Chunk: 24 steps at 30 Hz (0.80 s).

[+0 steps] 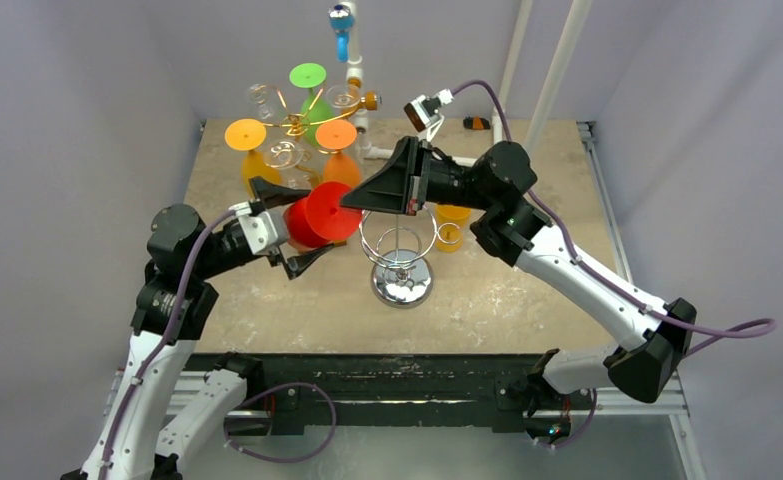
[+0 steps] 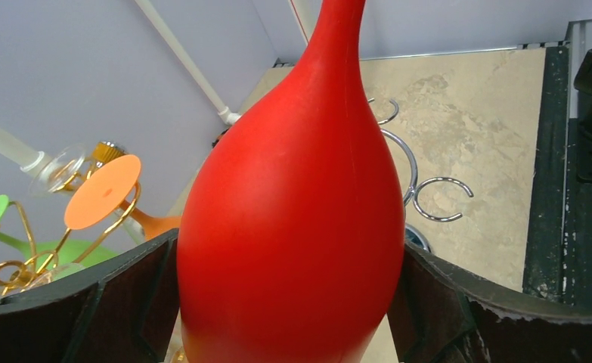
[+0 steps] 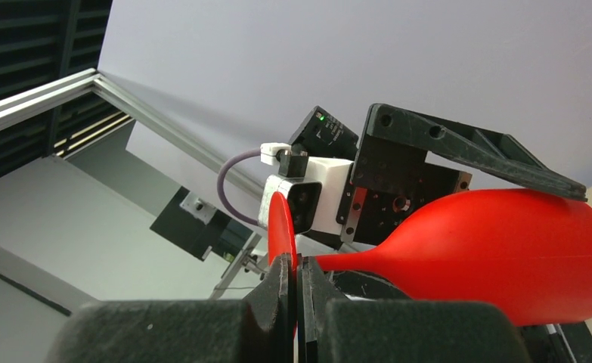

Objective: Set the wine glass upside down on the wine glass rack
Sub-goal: Turn the wine glass upside down at the wine rack.

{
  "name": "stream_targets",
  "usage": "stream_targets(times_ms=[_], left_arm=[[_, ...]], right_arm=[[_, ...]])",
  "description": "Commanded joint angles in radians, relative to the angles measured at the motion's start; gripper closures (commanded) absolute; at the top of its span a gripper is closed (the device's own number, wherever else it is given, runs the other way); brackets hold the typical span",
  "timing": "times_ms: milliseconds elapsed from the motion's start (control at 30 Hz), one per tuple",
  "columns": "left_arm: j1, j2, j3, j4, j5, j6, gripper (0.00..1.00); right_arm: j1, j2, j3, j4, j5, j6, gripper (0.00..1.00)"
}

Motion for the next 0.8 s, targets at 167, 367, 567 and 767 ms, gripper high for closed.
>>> stream_targets(times_ms=[167,367,567,767], left_arm=[[-0.003,-0.029,-0.045,-0.043,0.111,0.016,0.32],[-0.003,-0.094,-0.113,-0.021,0.086,-0.032,0.35],[-0.003,-0.18,-0.223,0.088,-0.068,-0.181,0.34],[-0.003,-0.264,-0.325,0.11,-0.169,-0.288,0.33]], right_arm=[[0.013,0.007,0.006,0.047,-0.003,0.011,0.87],[0.015,0.019,0.026,0.005,0.001,-0.017,0.51],[0.012,0.014,0.091,-0.149,-0.001,-0.118,0.34],[-0.037,-0.023,0.126,-0.355,0.053,-0.249,0.2]])
